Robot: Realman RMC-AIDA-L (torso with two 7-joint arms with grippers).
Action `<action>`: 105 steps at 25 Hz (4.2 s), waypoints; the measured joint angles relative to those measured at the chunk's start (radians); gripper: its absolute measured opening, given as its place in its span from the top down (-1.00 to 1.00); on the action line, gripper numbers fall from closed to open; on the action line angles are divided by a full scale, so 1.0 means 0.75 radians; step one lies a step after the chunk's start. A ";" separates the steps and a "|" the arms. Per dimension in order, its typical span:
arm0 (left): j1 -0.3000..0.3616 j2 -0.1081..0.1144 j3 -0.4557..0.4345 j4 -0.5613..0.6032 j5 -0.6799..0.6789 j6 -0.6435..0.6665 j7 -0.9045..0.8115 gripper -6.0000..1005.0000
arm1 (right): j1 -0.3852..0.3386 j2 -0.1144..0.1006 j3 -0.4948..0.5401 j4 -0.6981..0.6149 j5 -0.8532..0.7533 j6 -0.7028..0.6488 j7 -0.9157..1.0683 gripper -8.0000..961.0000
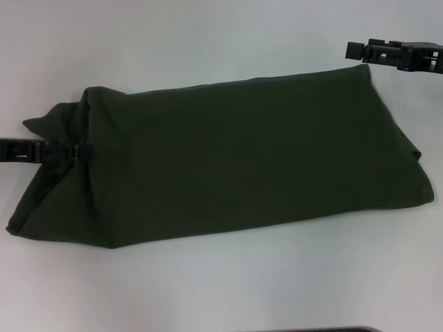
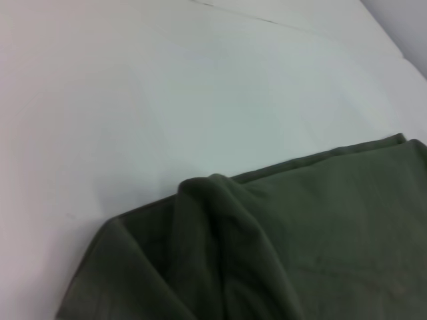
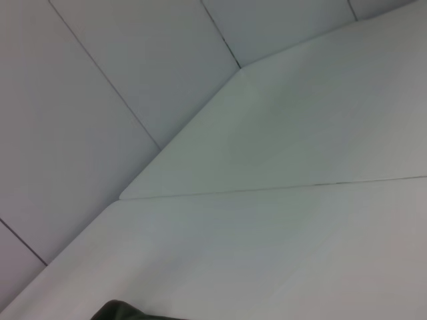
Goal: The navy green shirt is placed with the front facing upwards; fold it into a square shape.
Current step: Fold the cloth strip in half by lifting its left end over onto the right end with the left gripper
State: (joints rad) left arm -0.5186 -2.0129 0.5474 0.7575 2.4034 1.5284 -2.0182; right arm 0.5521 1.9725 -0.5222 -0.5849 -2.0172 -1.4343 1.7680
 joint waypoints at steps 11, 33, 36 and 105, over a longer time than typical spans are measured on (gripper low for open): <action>0.007 0.010 0.000 0.003 0.058 0.006 -0.033 -0.74 | -0.002 0.000 0.004 0.001 0.000 -0.002 0.001 -0.71; 0.002 0.017 0.019 -0.003 0.072 0.029 -0.054 -0.73 | -0.004 -0.002 0.007 -0.004 0.000 -0.008 0.003 -0.65; -0.003 0.015 0.035 0.000 0.072 0.031 -0.055 -0.72 | -0.004 -0.002 0.007 -0.007 0.000 -0.009 0.009 -0.64; 0.020 0.009 -0.151 0.145 -0.173 0.322 -0.082 0.88 | 0.046 0.140 -0.298 0.014 -0.078 0.079 -0.052 0.90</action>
State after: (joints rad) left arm -0.5039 -2.0060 0.4338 0.8659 2.2738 1.7703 -2.0801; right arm 0.5869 2.0775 -0.7458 -0.5742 -2.0757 -1.3749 1.7292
